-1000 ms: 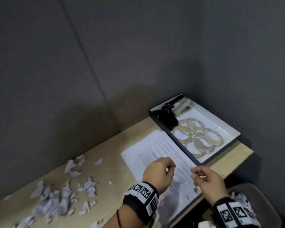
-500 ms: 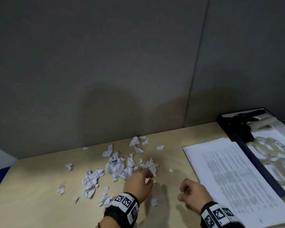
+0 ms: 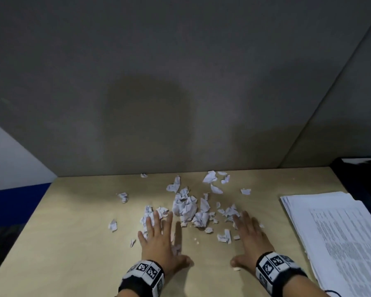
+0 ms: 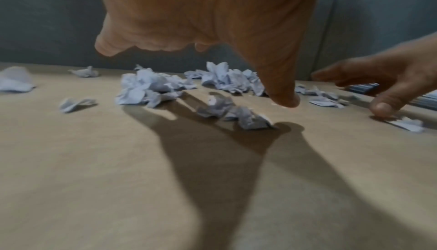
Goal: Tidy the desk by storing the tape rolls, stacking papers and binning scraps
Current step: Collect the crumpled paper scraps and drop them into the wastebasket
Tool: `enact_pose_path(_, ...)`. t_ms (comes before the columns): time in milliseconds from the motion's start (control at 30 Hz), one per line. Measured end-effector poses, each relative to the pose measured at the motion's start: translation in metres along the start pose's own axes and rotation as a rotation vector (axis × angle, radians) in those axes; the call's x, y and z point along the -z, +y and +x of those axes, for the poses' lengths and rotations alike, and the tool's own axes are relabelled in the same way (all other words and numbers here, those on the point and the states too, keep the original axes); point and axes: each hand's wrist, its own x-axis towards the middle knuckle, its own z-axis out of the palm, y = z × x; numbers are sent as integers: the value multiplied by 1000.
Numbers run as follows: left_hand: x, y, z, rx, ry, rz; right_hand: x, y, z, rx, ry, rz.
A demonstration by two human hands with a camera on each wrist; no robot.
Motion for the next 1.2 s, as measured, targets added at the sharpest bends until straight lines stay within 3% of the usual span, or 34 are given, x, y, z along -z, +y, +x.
enact_pose_path(133, -3, -23, 10, 185, 95, -118, 8, 4, 32, -28, 129, 196)
enact_pose_path(233, -9, -30, 15, 271, 78, -223, 11, -7, 51, -52, 126, 270)
enact_pose_path(433, -13, -10, 36, 103, 5, -354, 4, -52, 64, 199, -86, 211)
enact_pose_path(533, -4, -4, 47, 78, 92, -354, 17, -52, 77, 244, -4, 298)
enact_pose_path(667, 16, -30, 59, 276, 215, -301, 47, -24, 125, 67, 196, 231)
enact_pose_path(767, 19, -57, 62, 470, 212, -349, 58, -18, 148, -99, 149, 275)
enact_pose_path(833, 17, -65, 64, 509, 179, -420, 53, -27, 153, -50, 97, 239)
enact_pose_path(1033, 3, -40, 75, 322, 163, -494, 27, -66, 132, 277, 0, 152)
enact_pose_path(1200, 16, -21, 87, 257, 219, -444, 51, -63, 150, 259, 104, 184)
